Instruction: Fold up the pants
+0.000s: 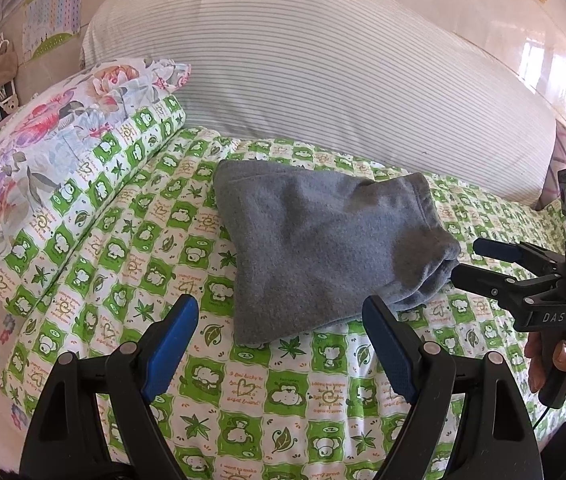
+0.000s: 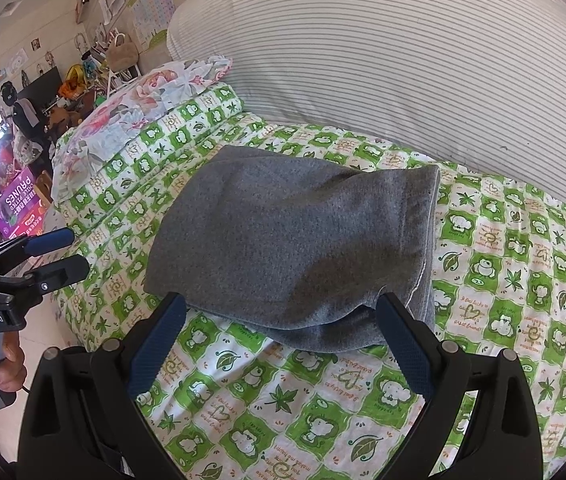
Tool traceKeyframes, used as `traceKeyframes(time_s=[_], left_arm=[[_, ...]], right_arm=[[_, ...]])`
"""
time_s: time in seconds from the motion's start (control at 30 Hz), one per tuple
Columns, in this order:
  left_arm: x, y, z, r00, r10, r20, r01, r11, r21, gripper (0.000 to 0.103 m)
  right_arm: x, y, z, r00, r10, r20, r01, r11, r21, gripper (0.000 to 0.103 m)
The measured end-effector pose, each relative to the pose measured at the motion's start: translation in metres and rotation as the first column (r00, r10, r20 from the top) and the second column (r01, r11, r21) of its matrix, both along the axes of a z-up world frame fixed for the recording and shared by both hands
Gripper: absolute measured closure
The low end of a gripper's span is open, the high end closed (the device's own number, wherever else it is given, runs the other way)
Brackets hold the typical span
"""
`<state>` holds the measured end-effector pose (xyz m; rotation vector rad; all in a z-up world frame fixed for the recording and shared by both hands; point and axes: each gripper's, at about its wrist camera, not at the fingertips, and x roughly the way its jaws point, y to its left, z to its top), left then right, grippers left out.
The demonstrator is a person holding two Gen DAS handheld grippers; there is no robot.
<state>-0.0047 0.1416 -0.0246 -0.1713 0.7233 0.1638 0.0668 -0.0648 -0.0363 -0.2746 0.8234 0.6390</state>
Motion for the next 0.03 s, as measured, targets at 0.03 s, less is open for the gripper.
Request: traceKeyframes(time_s=[0.03], left_arm=[[0.0011, 0.0003, -0.0006, 1.000, 0.001, -0.005, -0.001, 1.000, -0.001, 0.018]], right_arm=[[0.0004, -0.0002, -0.0002, 1.000, -0.001, -0.001, 0.001, 1.000, 0.001, 0.007]])
